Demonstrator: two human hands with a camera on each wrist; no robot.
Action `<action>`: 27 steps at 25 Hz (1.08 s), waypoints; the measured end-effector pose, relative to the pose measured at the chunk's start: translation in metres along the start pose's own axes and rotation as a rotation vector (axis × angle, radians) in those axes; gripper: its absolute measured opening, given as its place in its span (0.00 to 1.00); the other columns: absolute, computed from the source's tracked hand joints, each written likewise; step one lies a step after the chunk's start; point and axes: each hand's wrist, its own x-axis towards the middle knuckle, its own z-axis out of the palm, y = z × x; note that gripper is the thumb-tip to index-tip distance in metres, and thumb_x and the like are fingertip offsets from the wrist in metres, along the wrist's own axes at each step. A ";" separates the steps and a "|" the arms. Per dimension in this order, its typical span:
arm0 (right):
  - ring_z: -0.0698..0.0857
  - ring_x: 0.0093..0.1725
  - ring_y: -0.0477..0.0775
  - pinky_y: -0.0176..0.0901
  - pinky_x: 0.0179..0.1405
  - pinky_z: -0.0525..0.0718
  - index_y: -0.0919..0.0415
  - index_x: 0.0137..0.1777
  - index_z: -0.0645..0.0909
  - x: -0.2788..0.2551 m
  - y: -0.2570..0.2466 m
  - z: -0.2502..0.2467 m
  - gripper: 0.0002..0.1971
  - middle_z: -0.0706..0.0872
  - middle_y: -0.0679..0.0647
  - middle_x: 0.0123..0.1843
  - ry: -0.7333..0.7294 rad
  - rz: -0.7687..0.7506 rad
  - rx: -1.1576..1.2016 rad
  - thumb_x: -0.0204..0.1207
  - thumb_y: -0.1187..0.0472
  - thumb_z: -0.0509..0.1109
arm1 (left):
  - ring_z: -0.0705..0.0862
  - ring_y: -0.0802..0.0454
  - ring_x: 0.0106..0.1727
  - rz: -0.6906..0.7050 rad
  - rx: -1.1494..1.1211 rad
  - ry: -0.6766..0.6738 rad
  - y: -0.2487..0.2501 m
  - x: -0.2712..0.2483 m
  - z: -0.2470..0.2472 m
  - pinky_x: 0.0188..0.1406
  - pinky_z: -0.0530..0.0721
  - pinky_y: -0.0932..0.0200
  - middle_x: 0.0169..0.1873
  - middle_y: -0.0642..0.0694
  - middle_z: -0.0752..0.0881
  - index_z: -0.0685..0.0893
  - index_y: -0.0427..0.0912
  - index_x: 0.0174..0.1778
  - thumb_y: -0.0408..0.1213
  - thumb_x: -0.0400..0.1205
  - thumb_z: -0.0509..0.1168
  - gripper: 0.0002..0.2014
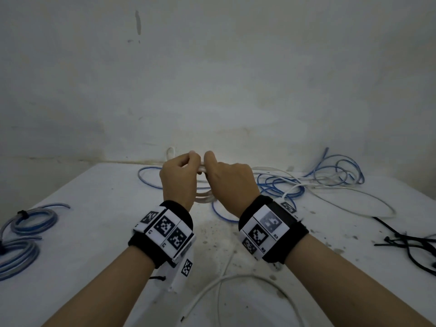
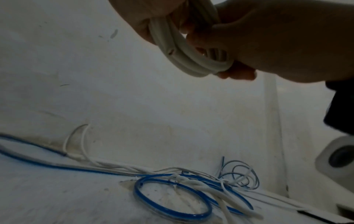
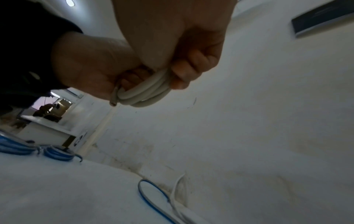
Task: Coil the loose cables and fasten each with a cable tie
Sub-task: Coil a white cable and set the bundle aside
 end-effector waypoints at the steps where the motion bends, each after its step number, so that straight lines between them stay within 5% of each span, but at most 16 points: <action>1: 0.53 0.13 0.50 0.34 0.27 0.33 0.60 0.42 0.64 -0.003 0.012 0.000 0.17 0.69 0.46 0.11 -0.017 0.018 -0.011 0.60 0.64 0.70 | 0.62 0.57 0.16 -0.035 -0.063 -0.002 0.002 -0.003 0.013 0.41 0.77 0.43 0.09 0.54 0.66 0.69 0.43 0.17 0.38 0.81 0.60 0.23; 4: 0.51 0.12 0.51 0.34 0.25 0.36 0.62 0.40 0.73 -0.013 0.044 -0.008 0.16 0.72 0.48 0.13 -0.075 0.126 0.079 0.62 0.60 0.78 | 0.63 0.53 0.19 -0.228 -0.286 0.022 0.012 -0.009 0.051 0.27 0.69 0.53 0.15 0.49 0.68 0.69 0.43 0.19 0.39 0.81 0.59 0.21; 7: 0.64 0.25 0.56 0.44 0.22 0.54 0.66 0.54 0.72 -0.022 0.067 -0.001 0.07 0.76 0.54 0.36 -0.053 0.295 0.428 0.81 0.62 0.60 | 0.59 0.52 0.19 -0.365 -0.423 0.044 0.022 -0.024 0.090 0.22 0.59 0.61 0.18 0.47 0.64 0.65 0.44 0.20 0.38 0.79 0.59 0.20; 9: 0.70 0.35 0.58 0.46 0.31 0.64 0.66 0.55 0.70 -0.030 0.082 -0.007 0.06 0.73 0.56 0.43 -0.016 0.404 0.723 0.82 0.65 0.56 | 0.60 0.53 0.17 -0.448 -0.533 0.030 0.028 -0.034 0.113 0.19 0.60 0.65 0.14 0.51 0.65 0.66 0.44 0.20 0.40 0.80 0.57 0.20; 13: 0.80 0.38 0.66 0.49 0.32 0.69 0.65 0.63 0.69 -0.048 0.107 -0.004 0.11 0.80 0.61 0.48 0.000 0.407 0.408 0.83 0.64 0.53 | 0.60 0.57 0.12 -0.471 -0.554 -0.106 0.031 -0.046 0.141 0.14 0.59 0.70 0.12 0.54 0.66 0.67 0.44 0.23 0.41 0.81 0.55 0.19; 15: 0.81 0.39 0.65 0.48 0.31 0.66 0.65 0.63 0.67 -0.060 0.124 -0.001 0.12 0.81 0.59 0.46 -0.090 0.361 0.329 0.84 0.61 0.53 | 0.61 0.58 0.11 -0.457 -0.484 -0.161 0.023 -0.050 0.150 0.13 0.59 0.71 0.09 0.55 0.66 0.66 0.44 0.23 0.41 0.82 0.55 0.19; 17: 0.80 0.37 0.59 0.47 0.30 0.67 0.63 0.60 0.67 -0.078 0.139 -0.001 0.13 0.79 0.55 0.40 -0.235 0.300 0.533 0.84 0.53 0.55 | 0.61 0.54 0.12 -0.345 -0.328 -0.221 0.008 -0.053 0.155 0.16 0.59 0.68 0.09 0.51 0.66 0.66 0.42 0.22 0.39 0.81 0.56 0.20; 20: 0.80 0.45 0.55 0.45 0.39 0.71 0.59 0.64 0.70 -0.115 0.183 0.007 0.18 0.82 0.57 0.52 -0.480 0.360 0.726 0.83 0.46 0.54 | 0.57 0.49 0.20 -0.110 -0.129 -0.342 -0.016 -0.055 0.159 0.21 0.59 0.62 0.19 0.40 0.63 0.67 0.36 0.24 0.38 0.80 0.58 0.18; 23: 0.79 0.59 0.62 0.49 0.51 0.74 0.59 0.66 0.70 -0.158 0.248 0.023 0.17 0.76 0.60 0.64 -0.745 0.495 0.359 0.83 0.51 0.58 | 0.59 0.49 0.22 -0.019 -0.078 -0.394 -0.026 -0.058 0.161 0.24 0.61 0.59 0.27 0.35 0.65 0.73 0.33 0.31 0.37 0.81 0.59 0.14; 27: 0.82 0.56 0.63 0.48 0.50 0.79 0.61 0.63 0.73 -0.203 0.295 0.038 0.22 0.77 0.59 0.63 -1.085 0.569 0.020 0.73 0.54 0.72 | 0.58 0.48 0.28 0.019 -0.010 -0.444 -0.027 -0.062 0.171 0.32 0.62 0.47 0.24 0.38 0.62 0.68 0.33 0.27 0.45 0.75 0.58 0.19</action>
